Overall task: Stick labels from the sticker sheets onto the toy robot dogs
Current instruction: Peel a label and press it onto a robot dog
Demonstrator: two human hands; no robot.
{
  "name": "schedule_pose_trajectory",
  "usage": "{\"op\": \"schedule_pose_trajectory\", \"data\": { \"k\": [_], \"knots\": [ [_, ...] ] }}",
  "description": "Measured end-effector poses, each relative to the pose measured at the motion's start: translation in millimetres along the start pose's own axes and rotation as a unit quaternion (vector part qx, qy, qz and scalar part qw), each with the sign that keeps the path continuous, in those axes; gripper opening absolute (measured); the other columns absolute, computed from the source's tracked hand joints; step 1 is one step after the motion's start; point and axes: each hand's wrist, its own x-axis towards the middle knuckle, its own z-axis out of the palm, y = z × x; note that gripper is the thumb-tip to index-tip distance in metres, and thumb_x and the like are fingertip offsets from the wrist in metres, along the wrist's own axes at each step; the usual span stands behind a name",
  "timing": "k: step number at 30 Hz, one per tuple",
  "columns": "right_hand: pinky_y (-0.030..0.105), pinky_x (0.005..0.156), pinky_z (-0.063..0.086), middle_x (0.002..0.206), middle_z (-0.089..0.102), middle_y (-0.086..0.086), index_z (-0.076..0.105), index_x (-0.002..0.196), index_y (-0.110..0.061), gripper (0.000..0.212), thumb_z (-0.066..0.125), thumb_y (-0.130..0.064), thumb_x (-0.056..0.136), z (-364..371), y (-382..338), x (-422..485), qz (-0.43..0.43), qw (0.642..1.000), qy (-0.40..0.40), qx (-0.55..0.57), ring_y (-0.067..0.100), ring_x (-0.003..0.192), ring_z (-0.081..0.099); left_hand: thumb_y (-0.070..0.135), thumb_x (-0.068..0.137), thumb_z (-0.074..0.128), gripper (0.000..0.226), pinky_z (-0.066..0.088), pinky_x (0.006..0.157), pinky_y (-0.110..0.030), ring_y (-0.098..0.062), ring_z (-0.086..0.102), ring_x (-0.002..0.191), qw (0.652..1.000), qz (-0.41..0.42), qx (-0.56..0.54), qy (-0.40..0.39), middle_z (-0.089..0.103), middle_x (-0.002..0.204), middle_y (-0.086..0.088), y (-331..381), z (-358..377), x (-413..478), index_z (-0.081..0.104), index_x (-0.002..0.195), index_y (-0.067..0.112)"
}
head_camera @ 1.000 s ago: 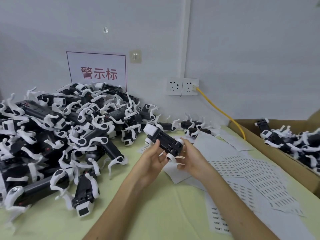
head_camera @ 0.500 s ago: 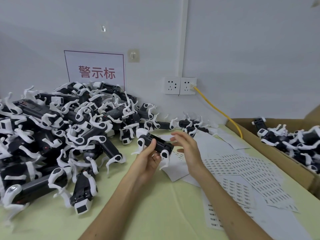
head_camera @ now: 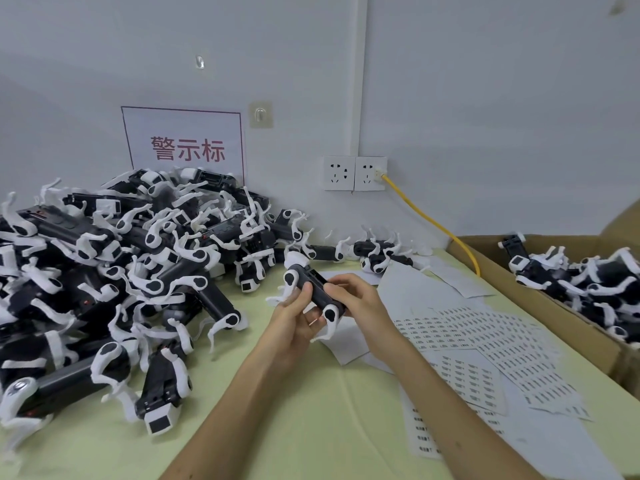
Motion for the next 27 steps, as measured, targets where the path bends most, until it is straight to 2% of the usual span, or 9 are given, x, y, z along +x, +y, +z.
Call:
{"op": "schedule_pose_trajectory", "data": {
  "k": [4, 6, 10, 12, 16, 18, 21, 23, 27],
  "knots": [
    [0.024, 0.072, 0.047, 0.084, 0.064, 0.004, 0.062, 0.089, -0.008, 0.032, 0.072, -0.038, 0.092, 0, -1, -1, 0.014, 1.0, 0.026, -0.007, 0.013, 0.074, 0.061, 0.039, 0.092, 0.065, 0.043, 0.047, 0.088, -0.039, -0.032, 0.051, 0.104, 0.994, 0.002, 0.112, -0.003, 0.067, 0.114, -0.014, -1, 4, -4, 0.069, 0.124, 0.011],
    [0.025, 0.071, 0.047, 0.08, 0.064, 0.005, 0.06, 0.083, -0.011, 0.036, 0.072, -0.045, 0.091, -2, -1, -2, 0.03, 0.999, 0.026, -0.002, 0.017, 0.074, 0.06, 0.041, 0.09, 0.065, 0.042, 0.042, 0.091, -0.044, -0.031, 0.052, 0.104, 0.99, -0.001, 0.138, -0.014, 0.069, 0.113, -0.013, -1, 6, -6, 0.071, 0.123, 0.015],
    [0.035, 0.08, 0.049, 0.094, 0.069, 0.01, 0.066, 0.108, 0.003, 0.063, 0.073, -0.054, 0.085, -5, -2, -1, 0.085, 0.993, -0.023, 0.079, 0.023, 0.087, 0.066, 0.041, 0.094, 0.06, 0.049, 0.041, 0.097, -0.048, -0.032, 0.06, 0.11, 0.986, -0.015, 0.162, -0.031, 0.07, 0.125, -0.017, 2, 9, -9, 0.066, 0.131, 0.009],
    [0.033, 0.08, 0.052, 0.103, 0.07, 0.009, 0.066, 0.119, 0.001, 0.059, 0.069, -0.051, 0.091, -7, -2, 0, 0.103, 0.986, -0.052, 0.116, 0.021, 0.093, 0.068, 0.041, 0.095, 0.058, 0.054, 0.041, 0.098, -0.048, -0.031, 0.061, 0.11, 0.987, -0.027, 0.157, -0.032, 0.069, 0.126, -0.019, 3, 11, -10, 0.061, 0.134, 0.004],
    [0.042, 0.097, 0.049, 0.116, 0.065, 0.017, 0.06, 0.13, 0.005, 0.059, 0.067, -0.042, 0.095, -6, 0, 1, 0.116, 0.974, -0.069, 0.181, 0.026, 0.105, 0.066, 0.045, 0.099, 0.056, 0.056, 0.057, 0.088, -0.038, -0.03, 0.069, 0.109, 0.988, -0.047, 0.143, -0.041, 0.071, 0.124, -0.017, 5, 10, -11, 0.062, 0.132, 0.001],
    [0.044, 0.101, 0.048, 0.117, 0.065, 0.019, 0.061, 0.127, 0.007, 0.056, 0.066, -0.039, 0.096, -5, 2, 1, 0.112, 0.97, -0.076, 0.202, 0.028, 0.107, 0.065, 0.046, 0.101, 0.056, 0.055, 0.05, 0.107, -0.048, -0.037, 0.063, 0.127, 0.99, -0.052, 0.126, -0.04, 0.066, 0.136, -0.019, 5, 9, -10, 0.062, 0.136, 0.005],
    [0.041, 0.088, 0.051, 0.1, 0.065, 0.015, 0.061, 0.103, -0.002, 0.035, 0.066, -0.036, 0.096, -5, 3, -1, 0.1, 0.973, -0.08, 0.194, 0.028, 0.096, 0.064, 0.045, 0.101, 0.049, 0.048, 0.043, 0.111, -0.042, -0.027, 0.064, 0.127, 0.995, -0.047, 0.08, -0.033, 0.068, 0.136, -0.011, 7, 8, -8, 0.062, 0.137, 0.016],
    [0.037, 0.077, 0.049, 0.093, 0.063, 0.012, 0.059, 0.092, -0.012, 0.021, 0.064, -0.032, 0.098, -6, 3, -1, 0.086, 0.98, -0.077, 0.161, 0.027, 0.09, 0.06, 0.045, 0.101, 0.044, 0.049, 0.049, 0.107, -0.04, -0.025, 0.067, 0.122, 0.998, -0.043, 0.044, -0.015, 0.07, 0.133, -0.01, 8, 5, -6, 0.063, 0.135, 0.017],
    [0.026, 0.067, 0.053, 0.092, 0.07, 0.003, 0.065, 0.097, -0.016, 0.006, 0.062, -0.02, 0.1, -4, 0, -2, 0.059, 0.985, -0.091, 0.136, 0.017, 0.082, 0.066, 0.045, 0.107, 0.04, 0.052, 0.06, 0.087, -0.032, -0.024, 0.071, 0.115, 0.999, -0.031, -0.002, 0.035, 0.071, 0.13, -0.012, 9, 1, -4, 0.063, 0.136, 0.009]
  ]
}}
